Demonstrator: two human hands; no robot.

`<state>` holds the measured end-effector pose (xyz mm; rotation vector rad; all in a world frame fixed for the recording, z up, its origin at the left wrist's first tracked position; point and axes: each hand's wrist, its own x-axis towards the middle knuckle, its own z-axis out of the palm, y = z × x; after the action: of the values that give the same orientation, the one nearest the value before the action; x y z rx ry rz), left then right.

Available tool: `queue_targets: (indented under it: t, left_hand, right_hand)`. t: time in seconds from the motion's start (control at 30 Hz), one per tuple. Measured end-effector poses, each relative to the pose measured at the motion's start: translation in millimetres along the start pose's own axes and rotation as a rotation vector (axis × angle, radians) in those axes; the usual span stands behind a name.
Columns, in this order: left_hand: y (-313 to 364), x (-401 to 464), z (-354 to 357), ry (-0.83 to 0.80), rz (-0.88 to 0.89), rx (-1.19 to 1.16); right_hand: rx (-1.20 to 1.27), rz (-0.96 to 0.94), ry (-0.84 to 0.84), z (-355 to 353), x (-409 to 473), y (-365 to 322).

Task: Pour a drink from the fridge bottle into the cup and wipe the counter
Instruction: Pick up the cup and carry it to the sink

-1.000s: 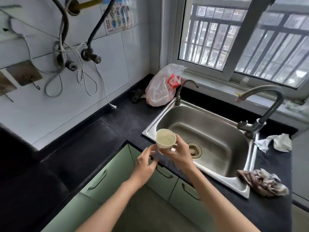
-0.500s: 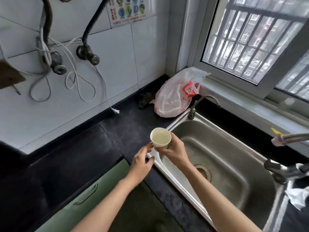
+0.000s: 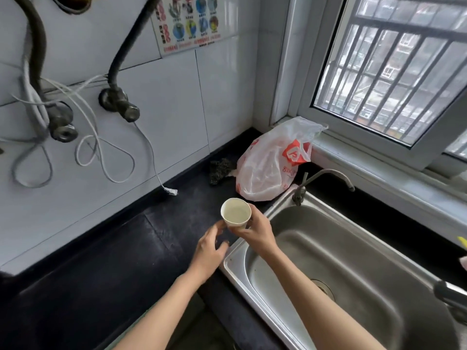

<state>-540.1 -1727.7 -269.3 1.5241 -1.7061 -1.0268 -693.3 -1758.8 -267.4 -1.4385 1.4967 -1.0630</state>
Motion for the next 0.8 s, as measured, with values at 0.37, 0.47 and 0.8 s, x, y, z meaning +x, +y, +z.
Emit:
queue_targets:
  t: [0.37, 0.47, 0.8]
  left_hand:
    - [-33, 26, 5, -0.006, -0.086, 0.009]
    - [-39, 27, 7, -0.002, -0.099, 0.022]
    - [-40, 29, 7, 0.009, -0.098, 0.061]
  right_hand:
    - [-0.005, 0.071, -0.001, 24, 20, 31]
    - [-0.002, 0.092, 0.001, 28, 18, 36]
    - [-0.019, 0.098, -0.037, 28, 17, 39]
